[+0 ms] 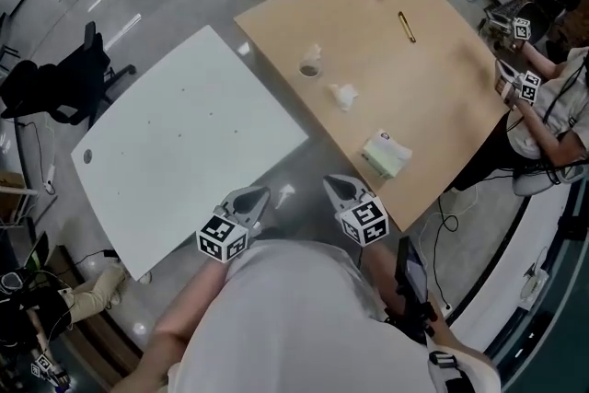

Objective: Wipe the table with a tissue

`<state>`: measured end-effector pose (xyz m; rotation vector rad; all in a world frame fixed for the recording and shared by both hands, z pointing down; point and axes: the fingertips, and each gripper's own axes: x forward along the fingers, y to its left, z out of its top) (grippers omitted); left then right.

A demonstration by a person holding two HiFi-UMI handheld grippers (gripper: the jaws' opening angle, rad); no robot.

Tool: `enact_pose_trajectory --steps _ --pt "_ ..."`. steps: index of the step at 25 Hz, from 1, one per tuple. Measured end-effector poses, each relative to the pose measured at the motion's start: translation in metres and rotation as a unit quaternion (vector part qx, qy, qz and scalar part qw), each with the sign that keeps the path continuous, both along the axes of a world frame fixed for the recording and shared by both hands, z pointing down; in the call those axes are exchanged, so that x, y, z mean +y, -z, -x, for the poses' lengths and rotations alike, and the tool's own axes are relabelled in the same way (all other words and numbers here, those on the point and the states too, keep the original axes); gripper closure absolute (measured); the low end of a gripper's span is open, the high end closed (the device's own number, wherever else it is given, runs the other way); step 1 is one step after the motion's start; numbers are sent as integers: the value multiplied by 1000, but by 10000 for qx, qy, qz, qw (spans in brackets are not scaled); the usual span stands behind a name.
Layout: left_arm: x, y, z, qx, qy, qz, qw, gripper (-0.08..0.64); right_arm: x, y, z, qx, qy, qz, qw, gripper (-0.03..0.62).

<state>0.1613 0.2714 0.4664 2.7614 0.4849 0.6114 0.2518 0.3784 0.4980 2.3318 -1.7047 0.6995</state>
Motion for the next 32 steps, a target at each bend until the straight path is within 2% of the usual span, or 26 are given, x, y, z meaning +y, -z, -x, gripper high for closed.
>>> enact_pose_trajectory --steps 6,10,13,17,22,26,32 --pt "-39 11 -32 303 -188 96 9993 554 -28 5 -29 467 -149 458 9977 574" --pt "-63 10 -39 382 -253 159 9988 554 -54 -4 -45 1064 181 1137 9876 574" --pt "-76 5 -40 359 -120 242 9990 554 -61 -16 -76 1161 45 1685 9788 574" --pt "-90 1 -45 285 138 295 9991 554 -64 -31 -128 1143 -225 2081 9711 574" --pt "-111 1 -61 149 589 289 9977 554 -59 -54 -195 1262 -474 2653 9547 574" --pt "-117 0 -72 -8 787 306 9964 554 -63 -68 -223 1367 -402 2846 9480 574" --pt "-115 -5 -84 -192 913 301 9952 554 -65 -91 -250 1882 -196 3315 9243 572"
